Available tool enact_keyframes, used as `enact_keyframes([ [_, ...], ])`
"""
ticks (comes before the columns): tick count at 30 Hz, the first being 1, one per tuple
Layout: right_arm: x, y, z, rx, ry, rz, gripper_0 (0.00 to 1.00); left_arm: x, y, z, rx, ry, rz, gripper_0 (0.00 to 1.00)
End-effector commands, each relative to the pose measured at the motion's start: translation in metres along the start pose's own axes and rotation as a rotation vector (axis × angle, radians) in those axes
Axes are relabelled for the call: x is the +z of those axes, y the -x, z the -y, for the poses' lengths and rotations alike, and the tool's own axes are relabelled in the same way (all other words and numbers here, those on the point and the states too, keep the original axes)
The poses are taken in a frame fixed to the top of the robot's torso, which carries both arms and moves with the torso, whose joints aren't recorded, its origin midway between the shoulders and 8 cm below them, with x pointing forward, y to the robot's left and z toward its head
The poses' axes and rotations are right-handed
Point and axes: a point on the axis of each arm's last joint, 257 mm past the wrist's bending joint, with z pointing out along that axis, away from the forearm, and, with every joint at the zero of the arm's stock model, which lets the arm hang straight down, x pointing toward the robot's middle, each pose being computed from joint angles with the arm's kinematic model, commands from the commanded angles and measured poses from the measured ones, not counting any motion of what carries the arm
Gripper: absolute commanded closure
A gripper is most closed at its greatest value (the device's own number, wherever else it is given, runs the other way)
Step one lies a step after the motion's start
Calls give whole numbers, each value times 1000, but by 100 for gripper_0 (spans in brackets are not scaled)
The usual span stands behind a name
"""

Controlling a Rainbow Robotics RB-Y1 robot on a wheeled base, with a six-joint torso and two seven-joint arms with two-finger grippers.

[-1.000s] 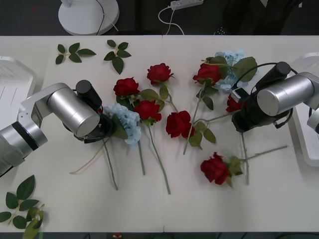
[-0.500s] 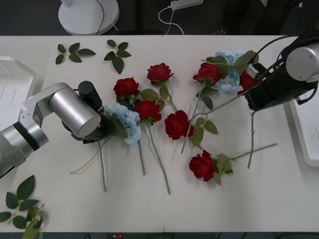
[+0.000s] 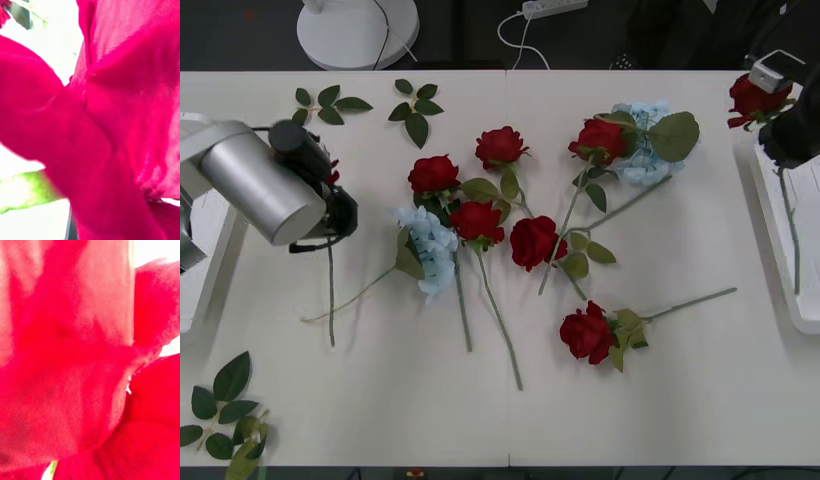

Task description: Place the red flowers into the right box and the blue flowers into the left box. If a person shows an open palm, hand one flower to the person first, then continue sorting.

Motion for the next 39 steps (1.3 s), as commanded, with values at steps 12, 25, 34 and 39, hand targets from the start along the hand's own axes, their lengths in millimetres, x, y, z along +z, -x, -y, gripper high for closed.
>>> enact_keyframes([
  [12, -22, -27, 157, -3, -430, -65, 100, -173, 81, 51, 163, -358, 395, 100],
  [25, 47, -83, 193, 35, -543, -137, 100, -285, 95, 196, 143, -866, 642, 100],
  [34, 65, -113, 197, 78, -550, -171, 100, -332, 95, 262, 111, -1061, 659, 100],
  [39, 68, -125, 204, 77, -573, -177, 97, -344, 108, 290, 87, -1106, 698, 100],
])
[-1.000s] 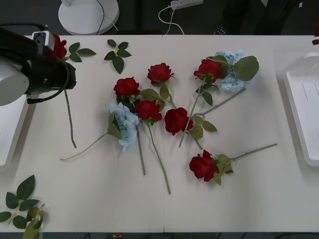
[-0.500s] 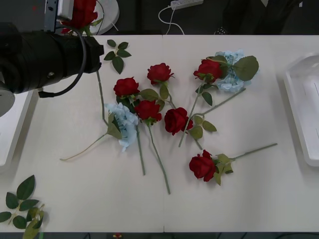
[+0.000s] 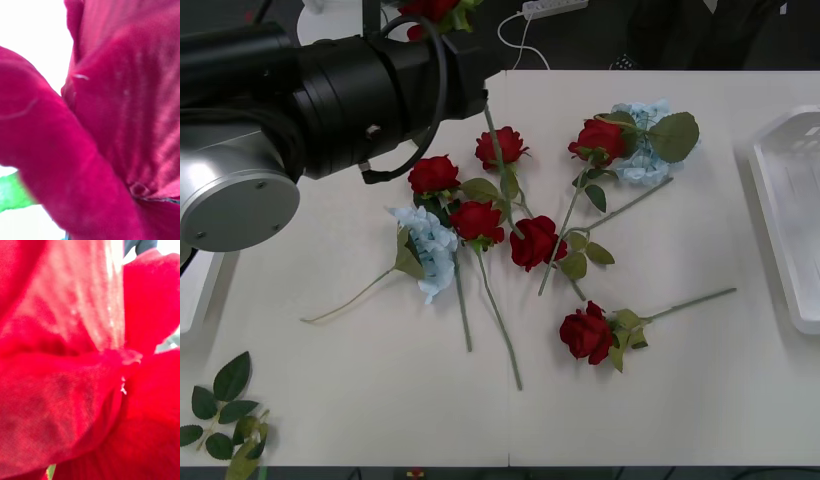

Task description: Place the red flowers into the right box and the blue flowers into the left box. If a person shows an open palm, hand one flower to the person first, then continue sorting.

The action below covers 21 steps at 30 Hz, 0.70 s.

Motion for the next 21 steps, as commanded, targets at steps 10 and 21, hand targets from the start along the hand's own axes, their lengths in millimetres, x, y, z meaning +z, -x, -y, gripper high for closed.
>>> enact_keyframes([
  [10, 3, 3, 21, -45, -48, 42, 11, 73, 26, 90, -12, -184, 112, 100],
  [21, -70, 46, 6, 8, 235, 131, 0, 91, 16, 104, -20, -204, 112, 100],
])
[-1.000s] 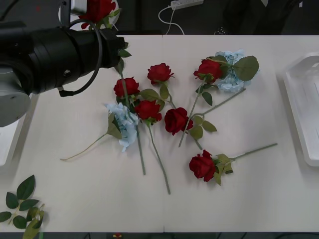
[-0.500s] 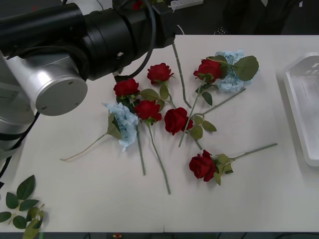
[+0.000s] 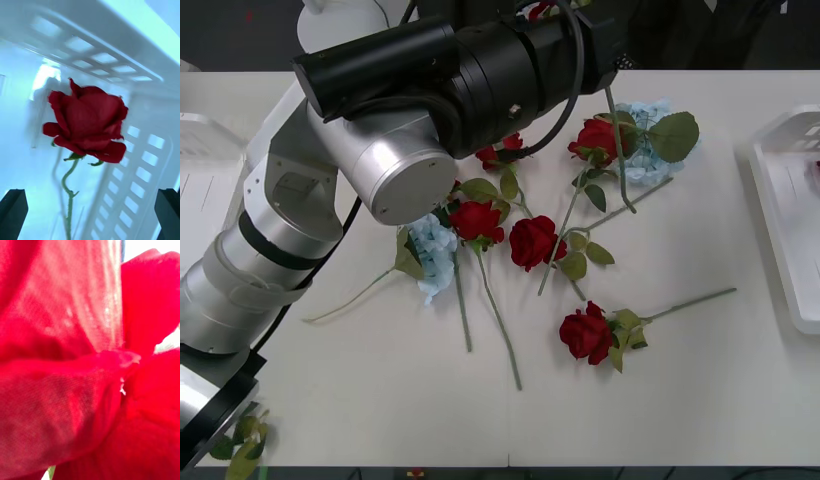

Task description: Place the red flowers into the right box and the blue flowers into the left box. If a person shows an open palm, hand one flower to the person first, then continue sorting.

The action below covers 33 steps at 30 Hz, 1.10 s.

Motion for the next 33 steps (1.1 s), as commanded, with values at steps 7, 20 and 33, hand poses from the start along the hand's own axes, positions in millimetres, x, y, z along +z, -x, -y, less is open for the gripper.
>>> enact_keyframes([
  [7, -109, 58, -41, -47, 382, 194, 0, 8, 16, 36, 42, -66, 34, 100],
  [20, -223, 60, -139, -122, 911, 276, 0, 8, 16, 36, 42, -66, 34, 100],
  [33, -301, 46, -190, -186, 1182, 436, 0, 8, 16, 36, 42, -66, 34, 100],
])
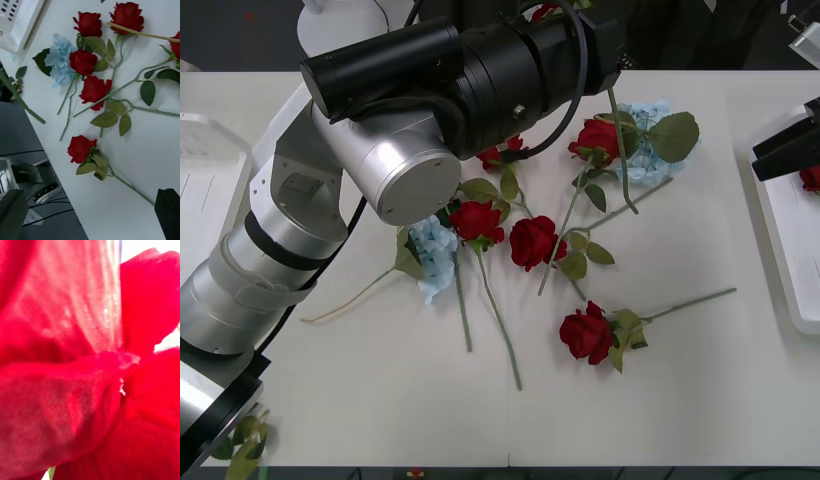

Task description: Place the red flowers into the right box and the blue flowers into the left box. If a person shows an open palm, hand one flower to the person first, then continue sorting.

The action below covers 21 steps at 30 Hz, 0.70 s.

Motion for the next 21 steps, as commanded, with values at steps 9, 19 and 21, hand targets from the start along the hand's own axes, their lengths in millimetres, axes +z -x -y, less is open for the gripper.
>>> enact_keyframes([
  [9, 20, 14, -44, -168, 35, 85, 0, 6, 17, 37, 46, -68, 34, 100],
  [19, 71, 28, -61, -208, 75, 142, 0, 6, 17, 37, 46, -68, 34, 100],
  [21, 83, 33, -65, -228, 75, 149, 0, 6, 17, 37, 46, -68, 34, 100],
])
